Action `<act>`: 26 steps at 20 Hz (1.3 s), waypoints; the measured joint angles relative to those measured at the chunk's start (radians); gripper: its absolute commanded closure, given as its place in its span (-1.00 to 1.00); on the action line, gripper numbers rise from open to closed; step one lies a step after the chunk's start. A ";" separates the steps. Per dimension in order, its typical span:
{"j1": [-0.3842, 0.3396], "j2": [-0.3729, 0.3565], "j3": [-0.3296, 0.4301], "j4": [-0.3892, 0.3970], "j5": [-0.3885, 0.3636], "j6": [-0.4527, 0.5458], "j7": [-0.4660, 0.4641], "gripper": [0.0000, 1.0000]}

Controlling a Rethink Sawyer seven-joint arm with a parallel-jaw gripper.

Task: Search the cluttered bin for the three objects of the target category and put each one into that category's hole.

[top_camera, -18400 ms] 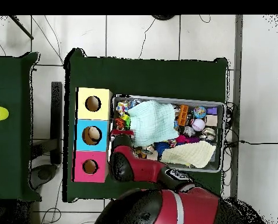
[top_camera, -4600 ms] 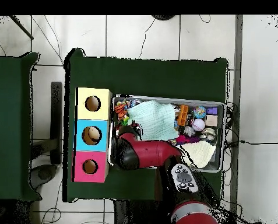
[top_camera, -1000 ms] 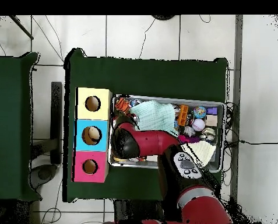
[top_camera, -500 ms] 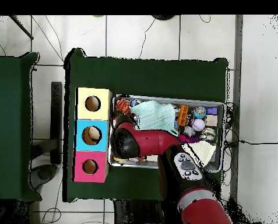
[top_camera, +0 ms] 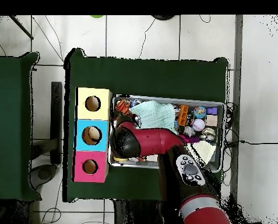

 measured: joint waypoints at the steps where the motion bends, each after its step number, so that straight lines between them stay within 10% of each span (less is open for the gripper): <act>1: -0.001 -0.006 0.000 0.000 0.000 0.008 0.000 -1.00; 26: -0.098 0.022 0.177 -0.019 -0.162 0.012 0.000 -1.00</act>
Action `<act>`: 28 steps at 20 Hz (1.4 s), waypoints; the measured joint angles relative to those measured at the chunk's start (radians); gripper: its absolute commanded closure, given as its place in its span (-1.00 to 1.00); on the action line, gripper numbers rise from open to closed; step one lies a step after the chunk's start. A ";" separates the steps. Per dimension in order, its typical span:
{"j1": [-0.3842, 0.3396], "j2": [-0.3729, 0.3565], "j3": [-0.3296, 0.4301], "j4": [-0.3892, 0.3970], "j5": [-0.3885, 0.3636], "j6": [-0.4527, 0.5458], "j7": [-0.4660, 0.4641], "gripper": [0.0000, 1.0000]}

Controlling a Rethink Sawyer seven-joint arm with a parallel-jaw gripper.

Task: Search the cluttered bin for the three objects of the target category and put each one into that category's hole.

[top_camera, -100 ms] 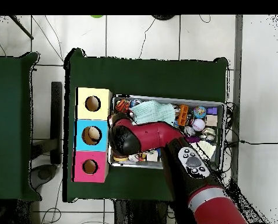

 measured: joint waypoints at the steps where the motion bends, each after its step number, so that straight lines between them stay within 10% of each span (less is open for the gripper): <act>1: -0.002 0.001 0.006 -0.001 -0.008 0.001 0.000 -1.00; 28: -0.121 0.055 0.154 -0.049 -0.159 0.052 0.000 -1.00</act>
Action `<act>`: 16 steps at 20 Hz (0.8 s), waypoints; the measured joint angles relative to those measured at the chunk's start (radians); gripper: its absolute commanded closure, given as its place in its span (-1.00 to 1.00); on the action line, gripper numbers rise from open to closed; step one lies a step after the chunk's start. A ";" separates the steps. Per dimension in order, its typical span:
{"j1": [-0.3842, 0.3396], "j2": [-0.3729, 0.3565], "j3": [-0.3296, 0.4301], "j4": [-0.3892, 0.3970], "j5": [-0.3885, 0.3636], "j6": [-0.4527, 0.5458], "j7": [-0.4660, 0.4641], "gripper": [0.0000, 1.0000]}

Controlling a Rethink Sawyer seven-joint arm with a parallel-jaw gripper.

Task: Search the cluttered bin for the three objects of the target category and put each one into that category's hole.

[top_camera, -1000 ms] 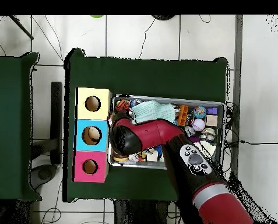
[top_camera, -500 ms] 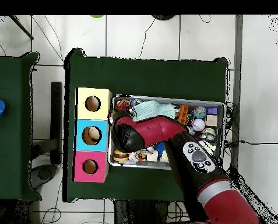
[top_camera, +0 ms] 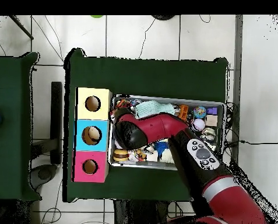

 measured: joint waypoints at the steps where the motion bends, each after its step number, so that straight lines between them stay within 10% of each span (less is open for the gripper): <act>1: -0.002 0.002 0.002 -0.001 -0.003 0.002 0.000 -1.00; 16: -0.065 0.007 0.060 -0.001 -0.043 0.039 0.000 -1.00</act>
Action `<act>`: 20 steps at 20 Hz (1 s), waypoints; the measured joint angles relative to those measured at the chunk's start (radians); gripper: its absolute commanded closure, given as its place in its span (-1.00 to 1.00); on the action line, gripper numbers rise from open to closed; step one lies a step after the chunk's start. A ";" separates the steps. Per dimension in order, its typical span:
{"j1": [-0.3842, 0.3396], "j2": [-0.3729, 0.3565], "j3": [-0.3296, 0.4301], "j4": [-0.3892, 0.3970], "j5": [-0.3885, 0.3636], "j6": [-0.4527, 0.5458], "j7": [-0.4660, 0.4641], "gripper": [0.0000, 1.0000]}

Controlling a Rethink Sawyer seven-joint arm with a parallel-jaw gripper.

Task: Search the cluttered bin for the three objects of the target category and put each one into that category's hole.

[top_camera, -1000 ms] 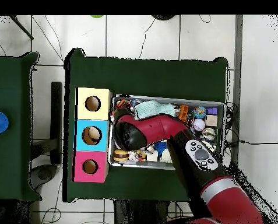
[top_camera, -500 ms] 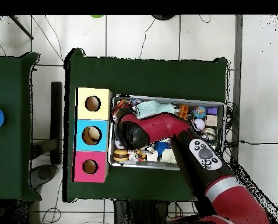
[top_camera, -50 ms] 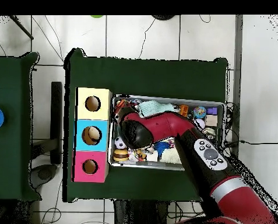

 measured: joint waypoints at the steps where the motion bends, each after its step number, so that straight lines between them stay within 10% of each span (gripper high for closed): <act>1: -0.004 0.000 0.003 0.000 -0.003 0.001 0.000 -1.00; 20: -0.062 0.000 0.059 0.011 -0.117 0.002 0.000 -1.00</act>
